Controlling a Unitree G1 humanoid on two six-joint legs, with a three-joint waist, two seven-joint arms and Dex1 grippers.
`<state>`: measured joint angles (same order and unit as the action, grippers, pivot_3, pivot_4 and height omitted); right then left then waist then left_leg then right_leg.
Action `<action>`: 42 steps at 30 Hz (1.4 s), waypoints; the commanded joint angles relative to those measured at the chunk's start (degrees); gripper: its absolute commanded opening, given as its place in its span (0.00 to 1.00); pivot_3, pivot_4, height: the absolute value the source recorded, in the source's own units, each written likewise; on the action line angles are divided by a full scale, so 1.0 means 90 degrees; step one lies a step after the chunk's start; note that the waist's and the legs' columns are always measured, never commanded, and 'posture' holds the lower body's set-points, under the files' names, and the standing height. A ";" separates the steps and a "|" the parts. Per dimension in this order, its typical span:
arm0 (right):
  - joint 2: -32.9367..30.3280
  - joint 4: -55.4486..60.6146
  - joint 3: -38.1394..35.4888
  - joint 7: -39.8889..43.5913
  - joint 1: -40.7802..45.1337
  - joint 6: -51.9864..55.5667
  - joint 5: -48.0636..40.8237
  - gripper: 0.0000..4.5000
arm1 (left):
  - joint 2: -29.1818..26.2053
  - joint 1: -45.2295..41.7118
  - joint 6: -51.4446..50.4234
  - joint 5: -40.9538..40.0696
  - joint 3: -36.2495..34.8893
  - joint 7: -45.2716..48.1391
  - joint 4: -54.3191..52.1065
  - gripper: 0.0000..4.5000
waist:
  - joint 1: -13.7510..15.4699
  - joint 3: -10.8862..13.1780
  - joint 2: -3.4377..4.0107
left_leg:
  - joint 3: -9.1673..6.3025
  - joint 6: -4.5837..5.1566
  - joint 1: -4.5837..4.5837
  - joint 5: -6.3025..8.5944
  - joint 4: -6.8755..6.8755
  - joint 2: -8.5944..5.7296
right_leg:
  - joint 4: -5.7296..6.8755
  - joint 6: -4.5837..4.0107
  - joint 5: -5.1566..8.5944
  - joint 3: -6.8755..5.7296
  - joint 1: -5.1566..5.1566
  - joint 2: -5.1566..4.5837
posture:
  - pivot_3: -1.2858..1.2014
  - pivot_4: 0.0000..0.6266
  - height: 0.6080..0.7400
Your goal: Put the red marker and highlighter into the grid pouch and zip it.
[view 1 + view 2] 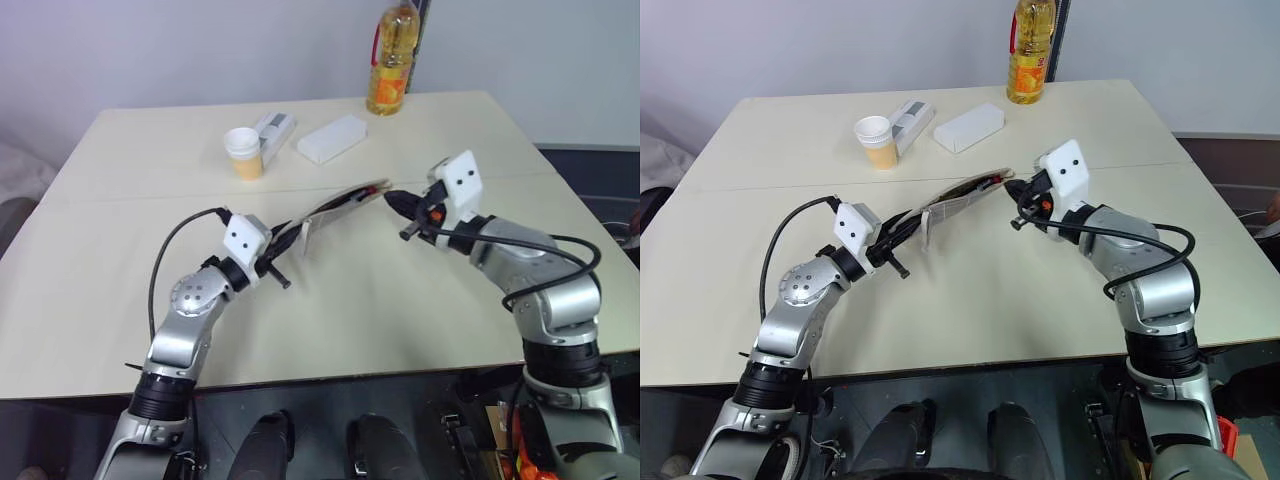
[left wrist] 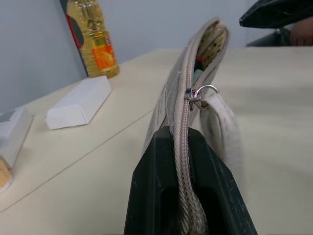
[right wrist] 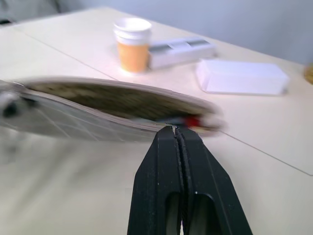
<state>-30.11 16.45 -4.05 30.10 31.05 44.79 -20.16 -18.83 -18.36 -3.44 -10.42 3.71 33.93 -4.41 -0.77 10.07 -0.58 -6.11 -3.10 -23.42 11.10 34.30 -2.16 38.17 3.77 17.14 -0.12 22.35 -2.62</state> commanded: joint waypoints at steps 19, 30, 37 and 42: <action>0.1668 0.0421 0.1721 -0.0722 0.0029 0.0306 0.0009 0.65 | 0.0408 -0.0011 0.0099 0.0053 0.0130 -0.0202 -0.0284 0.00 | 0.0001 0.0000 -0.0001 | -0.0005 0.0000 0.0000 0.0000 -0.0001 0.0000 | 0.0000 0.0000 0.0000 0.0000 0.0001 0.0000 | 0.52 0.24 1.00; 0.1479 0.0379 0.1508 -0.0628 0.0045 0.0274 0.0108 0.01 | 0.0267 0.0019 0.0170 0.0091 0.0069 -0.0236 -0.0230 0.00 | -0.0003 0.0000 0.0000 | -0.0006 0.0000 0.0000 0.0000 -0.0004 0.0000 | -0.0001 0.0000 0.0000 -0.0001 0.0003 0.0001 | 0.52 0.24 1.00; 0.0858 0.0464 0.0952 -0.0488 0.0185 0.0284 0.0082 0.01 | 0.0057 -0.0031 0.0339 0.0132 -0.0023 -0.0144 -0.0035 0.00 | -0.0003 0.0000 0.0000 | -0.0005 0.0000 0.0000 0.0000 -0.0004 0.0000 | -0.0001 0.0000 0.0000 -0.0001 0.0004 0.0001 | 0.52 0.24 1.00; 0.0326 0.0498 0.0609 -0.0310 0.0272 0.0267 0.0072 0.01 | -0.0154 -0.0004 0.0561 0.0236 0.0006 -0.0066 0.0088 0.00 | -0.0002 0.0000 0.0000 | -0.0004 0.0000 -0.0001 0.0000 -0.0004 0.0000 | -0.0001 0.0000 0.0000 -0.0001 0.0003 0.0000 | 0.52 0.24 1.00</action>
<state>-25.88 18.51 3.82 26.93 31.99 48.29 -19.44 -19.39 -18.07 -0.54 -8.99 5.07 33.01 -2.69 -0.79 10.07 -0.58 -6.14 -3.10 -23.43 11.10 34.26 -2.16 38.16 3.77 17.14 -0.12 22.38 -2.63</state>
